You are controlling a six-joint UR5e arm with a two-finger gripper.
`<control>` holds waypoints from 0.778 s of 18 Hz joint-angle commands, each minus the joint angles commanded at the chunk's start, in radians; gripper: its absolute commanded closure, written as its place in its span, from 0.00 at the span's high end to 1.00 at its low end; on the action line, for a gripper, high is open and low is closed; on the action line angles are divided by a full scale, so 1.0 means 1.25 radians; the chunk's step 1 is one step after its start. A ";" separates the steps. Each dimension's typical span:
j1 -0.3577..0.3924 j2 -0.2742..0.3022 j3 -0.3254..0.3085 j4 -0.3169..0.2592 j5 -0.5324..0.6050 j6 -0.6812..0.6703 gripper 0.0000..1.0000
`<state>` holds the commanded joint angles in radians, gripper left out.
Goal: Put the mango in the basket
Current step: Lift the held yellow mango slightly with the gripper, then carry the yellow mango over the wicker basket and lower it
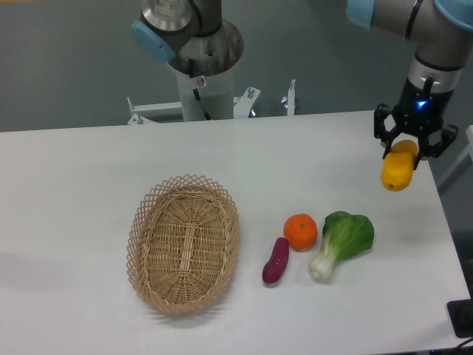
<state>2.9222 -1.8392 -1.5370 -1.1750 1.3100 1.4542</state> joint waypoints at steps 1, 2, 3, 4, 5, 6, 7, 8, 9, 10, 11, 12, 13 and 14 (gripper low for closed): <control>0.000 0.000 -0.001 0.001 -0.001 0.000 0.36; -0.001 0.000 -0.007 0.004 -0.002 0.000 0.36; -0.001 0.000 -0.007 0.002 -0.002 0.000 0.36; -0.001 0.001 -0.007 0.000 -0.002 0.000 0.36; 0.000 0.002 -0.009 -0.001 -0.002 0.000 0.36; -0.001 0.002 -0.010 -0.001 -0.004 0.000 0.36; -0.002 0.006 -0.012 -0.002 -0.009 -0.001 0.36; -0.002 0.015 -0.016 -0.004 -0.011 -0.004 0.36; -0.006 0.027 -0.029 -0.002 -0.017 -0.012 0.36; -0.013 0.039 -0.037 -0.002 -0.023 -0.026 0.36; -0.022 0.049 -0.042 -0.002 -0.029 -0.043 0.36; -0.034 0.056 -0.049 -0.002 -0.032 -0.066 0.36; -0.054 0.065 -0.058 0.000 -0.031 -0.099 0.36; -0.072 0.076 -0.070 0.004 -0.029 -0.132 0.36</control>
<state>2.8320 -1.7443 -1.6243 -1.1705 1.2732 1.2890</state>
